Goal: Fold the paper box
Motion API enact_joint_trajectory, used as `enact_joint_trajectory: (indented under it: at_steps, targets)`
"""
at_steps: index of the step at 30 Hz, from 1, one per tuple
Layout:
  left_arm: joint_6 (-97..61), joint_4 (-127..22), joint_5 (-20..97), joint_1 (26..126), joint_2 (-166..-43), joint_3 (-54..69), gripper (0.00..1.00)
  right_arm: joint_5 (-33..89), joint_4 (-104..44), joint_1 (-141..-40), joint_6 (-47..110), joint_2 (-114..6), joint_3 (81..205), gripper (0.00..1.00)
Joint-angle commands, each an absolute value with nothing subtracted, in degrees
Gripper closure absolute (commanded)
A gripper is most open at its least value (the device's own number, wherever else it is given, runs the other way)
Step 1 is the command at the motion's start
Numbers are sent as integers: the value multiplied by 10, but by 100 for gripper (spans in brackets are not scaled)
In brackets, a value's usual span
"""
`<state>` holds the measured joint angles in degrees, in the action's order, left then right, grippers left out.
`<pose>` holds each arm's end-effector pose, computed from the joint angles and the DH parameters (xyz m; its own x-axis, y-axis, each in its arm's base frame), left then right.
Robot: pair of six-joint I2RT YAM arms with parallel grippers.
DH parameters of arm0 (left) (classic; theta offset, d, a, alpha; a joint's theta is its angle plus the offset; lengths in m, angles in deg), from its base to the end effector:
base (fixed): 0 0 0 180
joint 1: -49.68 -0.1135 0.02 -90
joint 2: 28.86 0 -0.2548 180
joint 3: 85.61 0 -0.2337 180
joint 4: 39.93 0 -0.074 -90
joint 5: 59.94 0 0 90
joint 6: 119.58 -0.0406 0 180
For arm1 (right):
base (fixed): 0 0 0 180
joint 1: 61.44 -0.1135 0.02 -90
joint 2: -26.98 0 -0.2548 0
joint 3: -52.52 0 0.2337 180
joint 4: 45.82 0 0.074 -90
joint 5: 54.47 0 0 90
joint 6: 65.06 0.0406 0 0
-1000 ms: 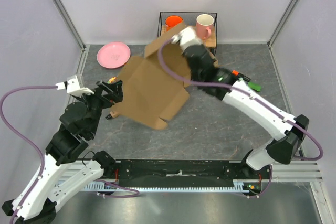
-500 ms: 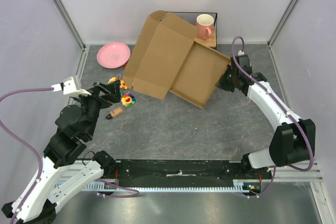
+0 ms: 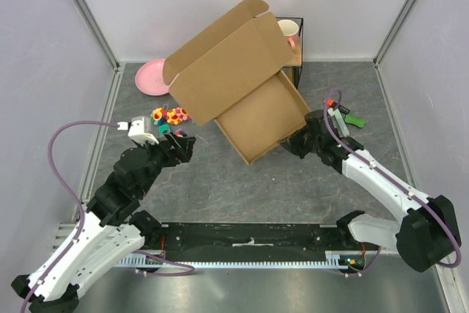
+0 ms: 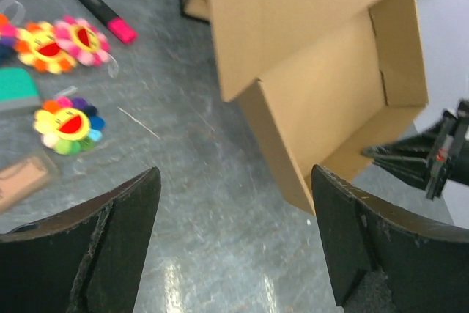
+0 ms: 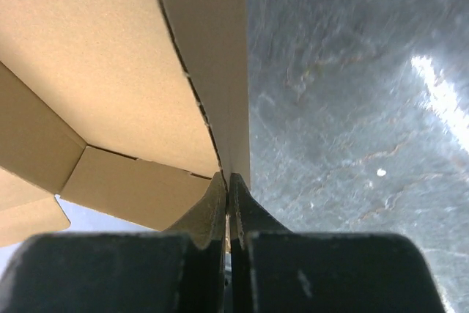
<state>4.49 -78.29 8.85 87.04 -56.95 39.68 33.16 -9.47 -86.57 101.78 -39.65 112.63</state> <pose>0.0992 -0.0573 0.3154 -0.2932 -0.4332 -0.8523 0.1448 0.8610 -0.4875 0.2121 0.1014 0.2429 -0.5801 0.8025 -0.1395 0.4969 0.4843 0.7201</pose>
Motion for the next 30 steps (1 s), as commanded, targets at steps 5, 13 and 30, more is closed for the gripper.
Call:
enact_joint_trajectory:
  at_steps: [5,13,30]
  targets:
    - [52,-698,264,869,-611,423,12,425,-154,-951,1177,-392,1068,100]
    - [60,-681,294,869,-633,463,13,441,-209,-1021,1226,-405,978,100]
    - [16,-669,212,869,-767,426,12,499,-130,-1146,1138,-420,1037,30]
